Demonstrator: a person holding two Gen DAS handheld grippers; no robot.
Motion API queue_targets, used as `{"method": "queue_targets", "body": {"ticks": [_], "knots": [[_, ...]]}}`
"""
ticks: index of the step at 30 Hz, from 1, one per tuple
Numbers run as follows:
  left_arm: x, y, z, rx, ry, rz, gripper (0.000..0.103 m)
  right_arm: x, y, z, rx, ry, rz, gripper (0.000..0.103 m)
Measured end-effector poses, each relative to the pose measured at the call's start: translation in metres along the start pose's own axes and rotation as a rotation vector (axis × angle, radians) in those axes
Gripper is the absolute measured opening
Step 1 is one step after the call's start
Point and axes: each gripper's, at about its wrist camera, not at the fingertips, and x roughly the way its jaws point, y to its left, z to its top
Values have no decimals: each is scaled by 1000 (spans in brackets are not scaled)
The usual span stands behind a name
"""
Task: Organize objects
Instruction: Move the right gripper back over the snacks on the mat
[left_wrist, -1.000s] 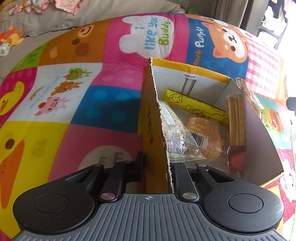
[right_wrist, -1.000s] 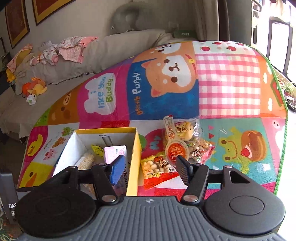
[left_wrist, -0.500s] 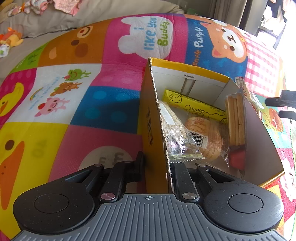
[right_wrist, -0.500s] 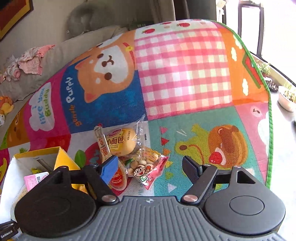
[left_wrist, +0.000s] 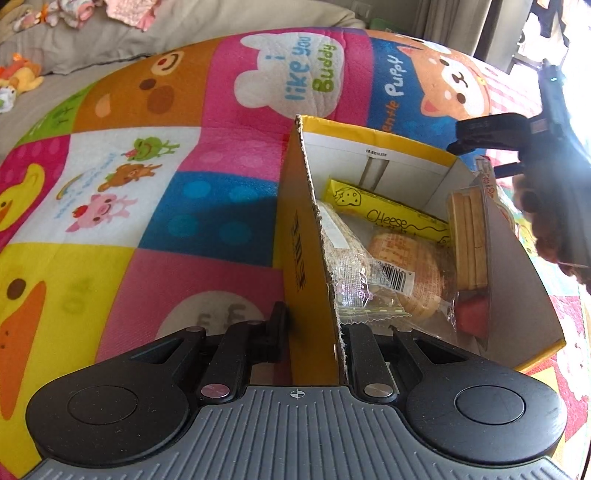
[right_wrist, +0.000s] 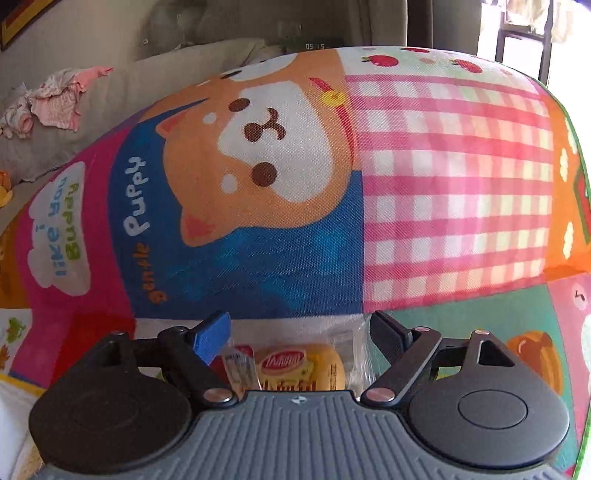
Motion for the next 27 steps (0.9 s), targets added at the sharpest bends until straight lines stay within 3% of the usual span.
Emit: {"method": "queue_targets", "body": {"ticks": [3, 5, 6, 8, 12, 19, 23, 27], "knots": [[0, 0, -1, 0, -2, -2, 17, 24, 0, 3, 6, 53, 5, 83], [0, 0, -1, 2, -3, -4, 17, 31, 0, -4, -14, 83, 33, 78], [0, 0, -1, 1, -3, -5, 17, 31, 0, -8, -28, 94, 47, 69], [0, 1, -1, -1, -4, -8, 17, 24, -1, -17, -57, 105, 79, 68], [0, 2, 0, -6, -7, -11, 18, -4, -7, -38, -109, 131, 144, 67], [0, 3, -1, -7, -8, -11, 17, -66, -19, -103, -192, 156, 233, 67], [0, 3, -1, -11, -8, -10, 17, -102, -24, -134, -245, 140, 237, 68], [0, 3, -2, -15, -12, -10, 17, -140, -41, -145, -265, 86, 227, 76]]}}
